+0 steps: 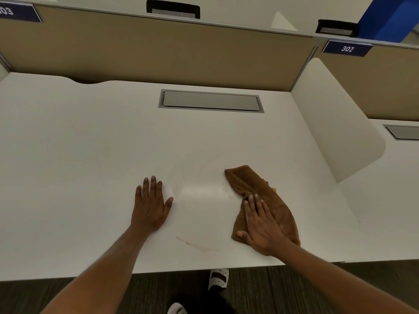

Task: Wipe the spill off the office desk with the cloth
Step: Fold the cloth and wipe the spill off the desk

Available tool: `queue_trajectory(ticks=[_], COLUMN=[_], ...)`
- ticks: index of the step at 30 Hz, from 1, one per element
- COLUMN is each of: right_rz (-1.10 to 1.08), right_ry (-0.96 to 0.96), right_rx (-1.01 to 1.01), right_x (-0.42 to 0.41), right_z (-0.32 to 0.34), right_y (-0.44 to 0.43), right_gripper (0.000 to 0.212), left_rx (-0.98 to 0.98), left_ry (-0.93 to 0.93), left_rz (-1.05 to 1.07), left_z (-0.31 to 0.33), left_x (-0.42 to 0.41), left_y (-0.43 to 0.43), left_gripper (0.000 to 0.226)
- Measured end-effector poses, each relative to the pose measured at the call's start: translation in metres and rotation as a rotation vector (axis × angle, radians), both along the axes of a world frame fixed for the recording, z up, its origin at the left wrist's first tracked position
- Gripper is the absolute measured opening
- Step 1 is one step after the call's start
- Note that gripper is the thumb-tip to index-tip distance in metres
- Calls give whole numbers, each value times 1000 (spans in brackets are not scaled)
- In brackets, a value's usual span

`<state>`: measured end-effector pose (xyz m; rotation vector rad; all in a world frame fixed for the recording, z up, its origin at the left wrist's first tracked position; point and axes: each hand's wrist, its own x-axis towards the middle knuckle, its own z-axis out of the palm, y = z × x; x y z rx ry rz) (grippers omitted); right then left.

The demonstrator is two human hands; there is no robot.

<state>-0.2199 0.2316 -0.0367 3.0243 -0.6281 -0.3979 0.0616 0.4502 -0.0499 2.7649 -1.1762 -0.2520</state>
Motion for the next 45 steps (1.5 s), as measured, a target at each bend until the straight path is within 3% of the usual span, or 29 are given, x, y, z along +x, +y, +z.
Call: queue_trajectory(ticks=[13, 21, 29, 37, 45], right_rz=[-244, -301, -196, 59, 280], right_ry=[-101, -156, -133, -109, -124], right_rx=[-46, -64, -80, 29, 79], right_x=[31, 72, 116, 154, 141], right_z=[-7, -2, -6, -10, -15], right_y=[-55, -97, -95, -34, 4], right_gripper=[83, 69, 52, 52, 53], left_rx=[-43, -62, -46, -66, -96], left_ry=[20, 14, -11, 4, 25], left_rz=[33, 58, 57, 63, 73], left_z=[-6, -6, -5, -5, -4], left_x=[5, 7, 7, 9, 9], left_y=[1, -1, -1, -2, 1], left_gripper=[91, 79, 76, 74, 73])
